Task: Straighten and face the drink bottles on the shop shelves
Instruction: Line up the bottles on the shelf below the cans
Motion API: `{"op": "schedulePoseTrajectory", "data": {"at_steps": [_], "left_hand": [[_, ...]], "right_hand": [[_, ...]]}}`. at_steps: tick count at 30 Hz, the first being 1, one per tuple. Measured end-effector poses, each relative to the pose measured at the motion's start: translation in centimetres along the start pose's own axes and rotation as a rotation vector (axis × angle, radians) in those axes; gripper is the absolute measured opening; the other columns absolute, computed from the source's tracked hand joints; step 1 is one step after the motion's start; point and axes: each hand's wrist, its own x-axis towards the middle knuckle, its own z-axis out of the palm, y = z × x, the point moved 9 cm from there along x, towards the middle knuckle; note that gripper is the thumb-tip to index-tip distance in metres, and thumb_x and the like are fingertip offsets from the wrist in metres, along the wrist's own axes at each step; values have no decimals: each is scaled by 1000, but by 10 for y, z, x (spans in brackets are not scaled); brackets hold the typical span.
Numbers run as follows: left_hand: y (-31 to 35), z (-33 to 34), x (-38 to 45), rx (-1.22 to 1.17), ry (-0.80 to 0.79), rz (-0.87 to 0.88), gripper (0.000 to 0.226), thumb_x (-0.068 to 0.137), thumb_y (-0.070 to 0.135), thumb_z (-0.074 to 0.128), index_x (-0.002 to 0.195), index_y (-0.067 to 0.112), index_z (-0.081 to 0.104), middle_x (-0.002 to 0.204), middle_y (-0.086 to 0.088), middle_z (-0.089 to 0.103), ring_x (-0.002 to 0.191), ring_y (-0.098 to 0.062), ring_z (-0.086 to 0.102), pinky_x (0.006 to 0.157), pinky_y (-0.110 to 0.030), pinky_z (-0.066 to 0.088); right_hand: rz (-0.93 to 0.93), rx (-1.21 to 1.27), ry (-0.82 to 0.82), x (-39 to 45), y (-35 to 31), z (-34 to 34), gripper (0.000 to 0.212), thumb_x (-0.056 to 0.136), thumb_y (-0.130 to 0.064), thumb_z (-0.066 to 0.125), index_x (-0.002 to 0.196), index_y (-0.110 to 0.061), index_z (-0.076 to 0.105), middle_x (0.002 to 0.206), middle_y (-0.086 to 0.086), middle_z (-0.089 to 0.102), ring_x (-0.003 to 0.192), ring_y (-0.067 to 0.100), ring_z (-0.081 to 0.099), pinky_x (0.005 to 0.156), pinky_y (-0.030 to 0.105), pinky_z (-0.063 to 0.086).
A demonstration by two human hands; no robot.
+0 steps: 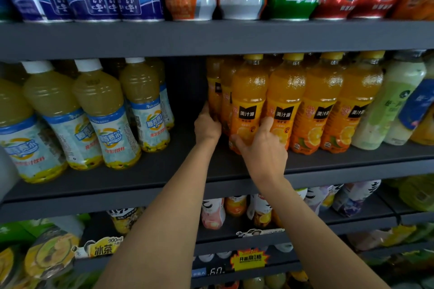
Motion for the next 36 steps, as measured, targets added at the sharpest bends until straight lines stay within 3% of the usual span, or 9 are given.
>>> {"op": "schedulePoseTrajectory", "data": {"at_steps": [3, 7, 11, 17, 22, 30, 36], "left_hand": [[5, 4, 1, -26, -27, -26, 51, 97, 7, 40, 145, 22, 31, 142, -11, 42, 131, -28, 40, 105, -40, 36], [2, -8, -10, -18, 103, -55, 51, 95, 6, 42, 144, 18, 33, 139, -12, 45, 129, -29, 43, 102, -40, 39], [8, 8, -28, -32, -32, 47, 48, 96, 6, 40, 143, 18, 34, 140, -10, 45, 130, -28, 42, 105, -39, 36], [2, 3, -17, -210, -64, -63, 59, 96, 2, 35, 149, 22, 17, 153, -7, 26, 140, -26, 25, 114, -43, 25], [3, 22, -19, -357, -116, -115, 52, 98, 13, 31, 148, 27, 23, 147, -7, 38, 134, -28, 37, 110, -51, 32], [4, 26, -13, -229, -184, -55, 47, 101, 18, 31, 147, 25, 26, 143, -9, 43, 130, -28, 42, 108, -48, 35], [-1, 24, -12, -253, -183, -41, 49, 99, 11, 32, 146, 24, 31, 144, -8, 42, 133, -28, 39, 110, -48, 33]], "right_hand": [[-6, -14, 4, 1, 0, 0, 61, 85, -52, 58, 120, -9, 31, 102, 11, 65, 91, 31, 64, 60, 31, 37], [-12, -27, -9, 1, -1, 0, 60, 86, -51, 57, 120, -9, 32, 103, 11, 64, 91, 31, 64, 60, 31, 38], [-4, 1, -31, 0, -3, -3, 57, 87, -47, 58, 120, -8, 32, 106, 13, 63, 96, 30, 63, 63, 30, 38], [5, 49, -59, -1, -3, -4, 55, 87, -45, 60, 119, -9, 32, 108, 12, 63, 98, 30, 62, 65, 31, 39], [1, 39, -43, -1, -1, -2, 56, 88, -47, 57, 120, -10, 31, 106, 11, 64, 96, 29, 63, 63, 29, 37], [4, 58, -34, -1, 0, 3, 55, 88, -47, 57, 120, -10, 31, 105, 10, 65, 93, 28, 65, 62, 29, 39], [6, 62, -36, -3, 1, 2, 55, 88, -48, 56, 120, -11, 31, 106, 10, 64, 93, 28, 65, 63, 30, 43]]}}
